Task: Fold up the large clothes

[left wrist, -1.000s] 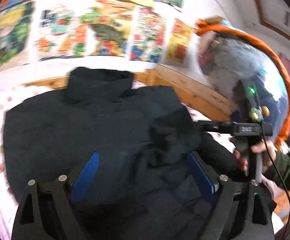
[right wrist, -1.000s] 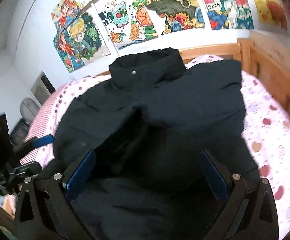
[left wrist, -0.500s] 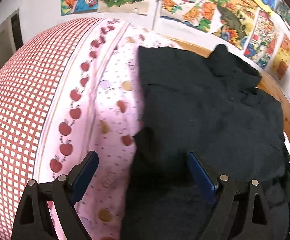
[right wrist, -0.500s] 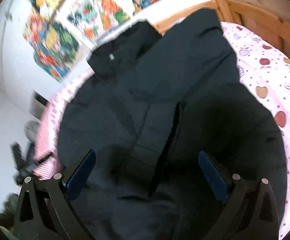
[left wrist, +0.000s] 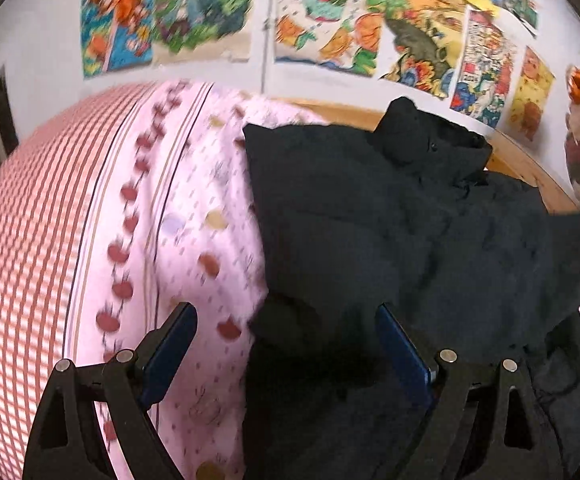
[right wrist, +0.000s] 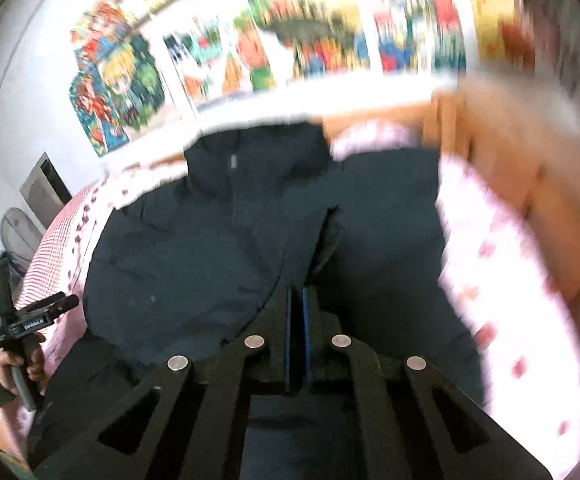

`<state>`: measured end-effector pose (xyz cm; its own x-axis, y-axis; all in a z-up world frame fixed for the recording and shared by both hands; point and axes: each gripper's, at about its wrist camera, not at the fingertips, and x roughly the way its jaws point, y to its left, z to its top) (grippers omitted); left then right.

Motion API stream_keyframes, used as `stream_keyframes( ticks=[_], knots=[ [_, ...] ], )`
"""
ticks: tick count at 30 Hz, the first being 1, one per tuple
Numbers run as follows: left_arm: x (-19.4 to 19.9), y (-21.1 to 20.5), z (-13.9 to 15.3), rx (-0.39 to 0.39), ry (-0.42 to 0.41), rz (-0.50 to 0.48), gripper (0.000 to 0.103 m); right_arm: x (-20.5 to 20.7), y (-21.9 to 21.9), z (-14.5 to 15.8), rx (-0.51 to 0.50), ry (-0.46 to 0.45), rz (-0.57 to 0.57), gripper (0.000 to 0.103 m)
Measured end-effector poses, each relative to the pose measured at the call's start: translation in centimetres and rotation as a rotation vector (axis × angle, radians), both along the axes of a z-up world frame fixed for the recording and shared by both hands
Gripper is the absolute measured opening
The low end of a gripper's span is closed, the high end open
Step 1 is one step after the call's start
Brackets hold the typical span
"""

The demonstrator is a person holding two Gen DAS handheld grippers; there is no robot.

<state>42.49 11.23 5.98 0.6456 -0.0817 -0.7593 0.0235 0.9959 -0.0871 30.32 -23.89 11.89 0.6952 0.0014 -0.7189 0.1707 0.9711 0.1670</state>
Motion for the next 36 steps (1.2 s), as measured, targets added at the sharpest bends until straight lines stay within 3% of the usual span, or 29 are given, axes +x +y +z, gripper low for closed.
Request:
stream_keyframes(
  ticks=[3,5,8,11,12,14,15,16,20,23,27,31,36],
  knots=[
    [1.7,-1.6,-0.1,0.046,-0.012,-0.003,0.090,-0.1,-1.6,1.0,-0.091,-0.010,-0.050,0.005],
    [2.6,-2.5,-0.7,0.078,0.017,0.003,0.090,0.8,-2.1,-1.1,-0.101,0.061,-0.038,0.005],
    [3.8,-4.0,-2.4,0.149,0.094,0.030,0.090,2.0,-1.2,-4.8,-0.215,0.175,0.004,0.006],
    [4.1,-5.3,-3.5,0.173,0.122,-0.003,0.090,2.4,-1.9,-5.0,-0.236,0.171,-0.007,0.012],
    [3.9,-5.5,-3.5,0.178,0.115,-0.010,0.090,2.5,-2.3,-4.5,-0.221,0.152,-0.017,0.018],
    [3.8,-5.8,-2.9,0.175,0.077,-0.022,0.090,3.1,-2.8,-3.0,-0.194,0.073,-0.036,0.042],
    [3.8,-5.8,-2.4,0.160,0.043,-0.025,0.090,3.0,-2.5,-3.0,-0.193,0.046,-0.037,0.061],
    [3.9,-5.9,-1.9,0.139,0.014,-0.029,0.090,3.1,-2.2,-2.6,-0.195,0.017,-0.031,0.064],
    [5.2,-6.7,-1.2,0.082,-0.029,-0.058,0.090,4.9,0.7,-3.9,-0.216,0.021,0.094,0.064],
    [5.8,-8.2,-1.8,0.036,-0.018,-0.144,0.090,6.3,3.4,-6.2,-0.280,0.080,0.177,0.063],
    [6.1,-10.9,-3.5,0.109,0.051,-0.262,0.089,7.1,5.5,-8.7,-0.309,0.205,0.246,0.059],
    [6.3,-10.8,-5.0,0.112,0.105,-0.287,0.089,6.9,5.3,-9.9,-0.265,0.265,0.253,0.059],
    [6.4,-12.1,-6.6,0.195,0.130,-0.303,0.090,6.8,5.6,-12.6,-0.267,0.297,0.258,0.059]
  ],
)
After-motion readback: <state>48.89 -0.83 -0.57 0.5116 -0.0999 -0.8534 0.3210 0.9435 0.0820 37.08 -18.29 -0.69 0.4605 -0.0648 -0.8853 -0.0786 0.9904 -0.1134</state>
